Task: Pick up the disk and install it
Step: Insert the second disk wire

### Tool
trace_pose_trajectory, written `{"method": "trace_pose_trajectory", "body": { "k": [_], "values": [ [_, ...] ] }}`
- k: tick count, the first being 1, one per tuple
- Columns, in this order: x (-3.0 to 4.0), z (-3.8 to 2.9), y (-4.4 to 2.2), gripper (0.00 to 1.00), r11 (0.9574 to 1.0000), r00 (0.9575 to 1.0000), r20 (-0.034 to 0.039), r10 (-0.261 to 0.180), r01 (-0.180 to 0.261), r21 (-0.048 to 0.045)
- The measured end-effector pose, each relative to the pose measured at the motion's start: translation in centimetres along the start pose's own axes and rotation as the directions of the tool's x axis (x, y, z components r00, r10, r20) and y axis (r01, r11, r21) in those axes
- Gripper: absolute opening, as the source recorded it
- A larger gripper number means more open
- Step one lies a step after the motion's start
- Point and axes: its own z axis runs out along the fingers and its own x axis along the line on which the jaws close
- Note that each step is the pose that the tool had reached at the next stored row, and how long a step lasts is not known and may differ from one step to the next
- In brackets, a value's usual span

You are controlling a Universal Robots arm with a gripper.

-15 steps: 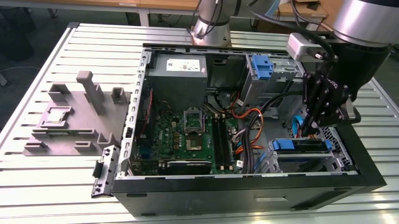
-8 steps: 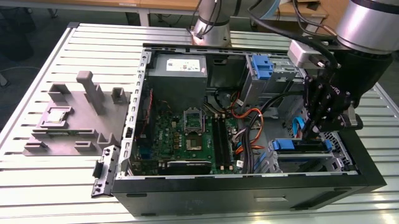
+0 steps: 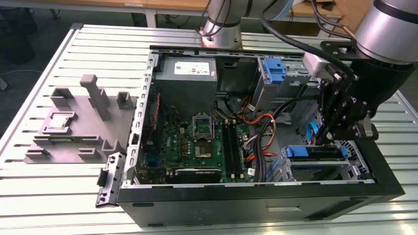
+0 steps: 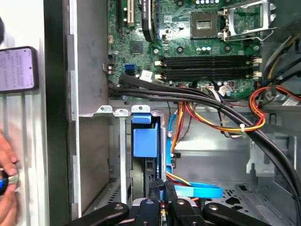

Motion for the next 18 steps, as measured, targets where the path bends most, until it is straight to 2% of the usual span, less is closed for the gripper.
{"method": "trace_pose_trajectory", "body": {
  "k": [5, 7, 10, 18],
  "values": [
    [0.84, 0.09, 0.02, 0.16, 1.0, 0.9996, 0.0266, 0.001, -0.001, 0.0012],
    [1.02, 0.12, 0.02, 0.16, 1.0, 0.9994, 0.0344, 0.001, -0.001, 0.0012],
    [1.16, 0.21, 0.02, 0.16, 1.0, 0.9992, 0.0397, 0.001, -0.002, 0.0011],
    [1.41, 0.48, 0.01, 0.16, 1.0, 0.999, 0.0455, 0.002, -0.002, 0.0019]
  ]
}}
